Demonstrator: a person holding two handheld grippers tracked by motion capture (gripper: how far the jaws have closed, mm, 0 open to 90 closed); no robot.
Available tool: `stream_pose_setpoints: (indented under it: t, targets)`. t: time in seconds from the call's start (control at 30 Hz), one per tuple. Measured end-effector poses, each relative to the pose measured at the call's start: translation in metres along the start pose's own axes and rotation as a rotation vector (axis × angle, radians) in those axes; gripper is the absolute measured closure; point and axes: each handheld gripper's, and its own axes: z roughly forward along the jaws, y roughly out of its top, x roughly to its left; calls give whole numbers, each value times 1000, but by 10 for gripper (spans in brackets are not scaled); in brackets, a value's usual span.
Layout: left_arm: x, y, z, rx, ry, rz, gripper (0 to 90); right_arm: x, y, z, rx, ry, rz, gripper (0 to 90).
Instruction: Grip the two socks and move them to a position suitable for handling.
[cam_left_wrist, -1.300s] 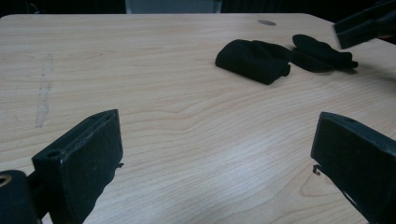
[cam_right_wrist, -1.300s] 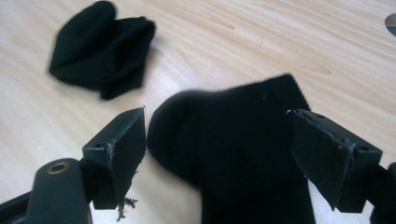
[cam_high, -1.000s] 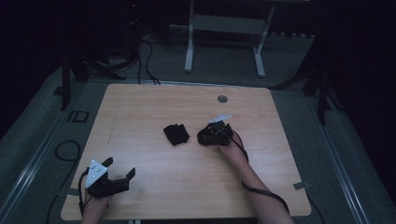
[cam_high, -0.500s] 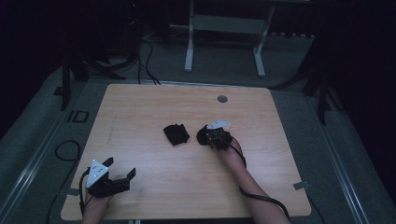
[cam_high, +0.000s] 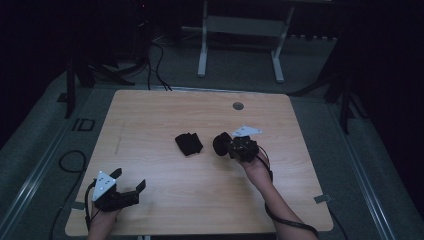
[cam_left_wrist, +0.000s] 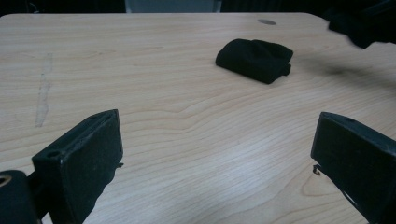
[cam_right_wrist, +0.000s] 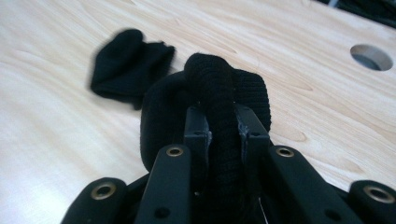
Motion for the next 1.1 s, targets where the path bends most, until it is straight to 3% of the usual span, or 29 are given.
stream_pose_setpoints:
  t: [0.17,0.27,0.4,0.57,0.63,0.7,0.73,0.8,0.9,0.97,1.03,1.1]
  targets:
    - [-4,0,2,-1,-12,29,24,14,-5,-39,-47,18,-6,778]
    - [-8,1,2,-6,-21,50,23,25,-15,-57,-70,61,29,778]
    - [-19,2,6,-10,-50,53,24,50,-35,-74,-56,68,-13,777]
    - [-33,3,10,-3,-84,79,24,66,-59,-77,-38,56,-47,776]
    - [-40,4,11,-3,-89,80,24,68,-68,-77,-43,80,-30,775]
    - [-44,4,11,-7,-95,79,24,69,-72,-76,-36,60,-40,774]
    - [-53,4,13,-22,-112,73,24,70,-76,-75,-27,45,-40,775]
    - [-62,5,13,-31,-135,62,24,73,-87,-69,1,22,-18,773]
    - [-77,5,14,-18,-142,64,24,75,-96,-62,28,28,-3,769]
    - [-85,5,14,-4,-170,74,24,77,-101,-59,38,47,10,766]
    - [-93,5,14,6,-211,93,24,81,-104,-55,65,48,-24,762]
    - [-99,5,15,30,-261,102,24,84,-108,-50,82,62,-25,756]
